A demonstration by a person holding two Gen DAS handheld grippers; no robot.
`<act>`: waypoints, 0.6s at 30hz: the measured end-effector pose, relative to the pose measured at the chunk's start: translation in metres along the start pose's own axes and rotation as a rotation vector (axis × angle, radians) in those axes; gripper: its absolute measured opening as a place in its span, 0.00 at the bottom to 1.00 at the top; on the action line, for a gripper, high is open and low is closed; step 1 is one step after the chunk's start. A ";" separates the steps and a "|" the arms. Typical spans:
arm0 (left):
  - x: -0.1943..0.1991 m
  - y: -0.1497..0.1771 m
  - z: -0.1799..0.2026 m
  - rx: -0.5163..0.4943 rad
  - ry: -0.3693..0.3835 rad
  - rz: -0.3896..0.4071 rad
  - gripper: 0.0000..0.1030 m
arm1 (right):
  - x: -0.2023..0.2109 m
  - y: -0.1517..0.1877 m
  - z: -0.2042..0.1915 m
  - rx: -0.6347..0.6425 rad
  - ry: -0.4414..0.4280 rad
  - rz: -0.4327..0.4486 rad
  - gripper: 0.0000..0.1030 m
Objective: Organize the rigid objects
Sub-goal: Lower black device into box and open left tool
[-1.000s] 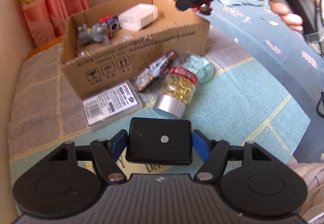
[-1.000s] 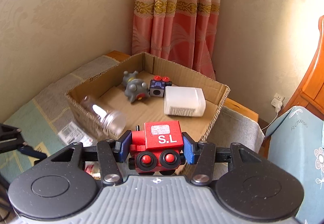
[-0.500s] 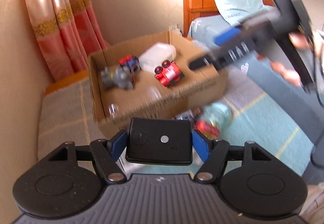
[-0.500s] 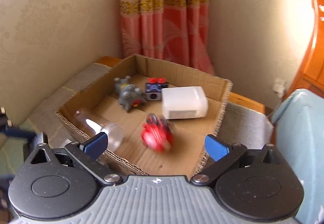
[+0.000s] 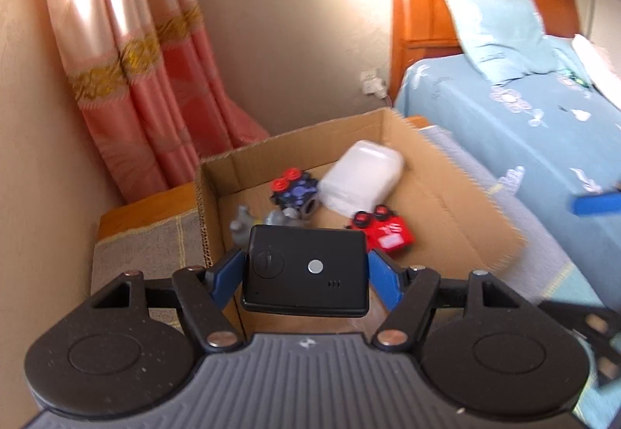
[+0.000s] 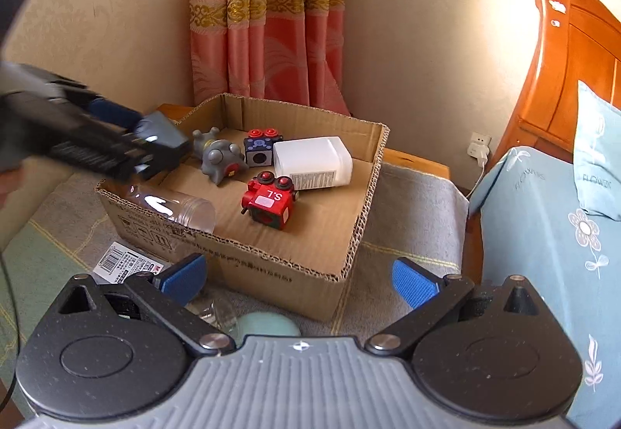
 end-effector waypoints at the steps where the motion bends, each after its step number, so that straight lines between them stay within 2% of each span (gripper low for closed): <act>1: -0.007 -0.002 -0.004 0.014 -0.002 -0.013 0.67 | 0.002 0.001 0.001 -0.004 0.000 -0.001 1.00; 5: -0.027 0.001 -0.012 0.052 -0.019 -0.070 0.69 | 0.005 0.006 0.005 -0.017 0.013 -0.014 1.00; 7: -0.027 0.004 -0.015 0.094 -0.004 -0.084 0.77 | 0.005 0.007 0.008 -0.029 0.014 -0.017 1.00; 8: -0.023 0.006 -0.016 0.102 -0.001 -0.073 0.84 | 0.004 0.008 0.009 -0.036 0.013 -0.018 1.00; 9: -0.018 0.008 -0.015 0.102 -0.004 -0.057 0.86 | 0.004 0.008 0.011 -0.045 0.013 -0.019 1.00; 13: 0.006 0.017 -0.007 0.066 -0.083 -0.017 0.92 | 0.002 0.010 0.015 -0.069 0.023 -0.024 1.00; 16: 0.024 0.026 -0.003 0.059 -0.159 -0.025 0.93 | -0.001 0.013 0.018 -0.082 0.035 -0.035 1.00; 18: 0.034 0.033 -0.002 0.069 -0.180 -0.031 0.93 | -0.004 0.015 0.019 -0.087 0.039 -0.044 1.00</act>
Point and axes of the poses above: each gripper's, at about its wrist camera, not at the fingertips, and x roughly against the way its jaws point, z to its right, y to its underside, the point moved 3 cm from there along -x, roughly the way its jaws point, and after that the axes turned 8 degrees about -z, right-handed, at the moved point
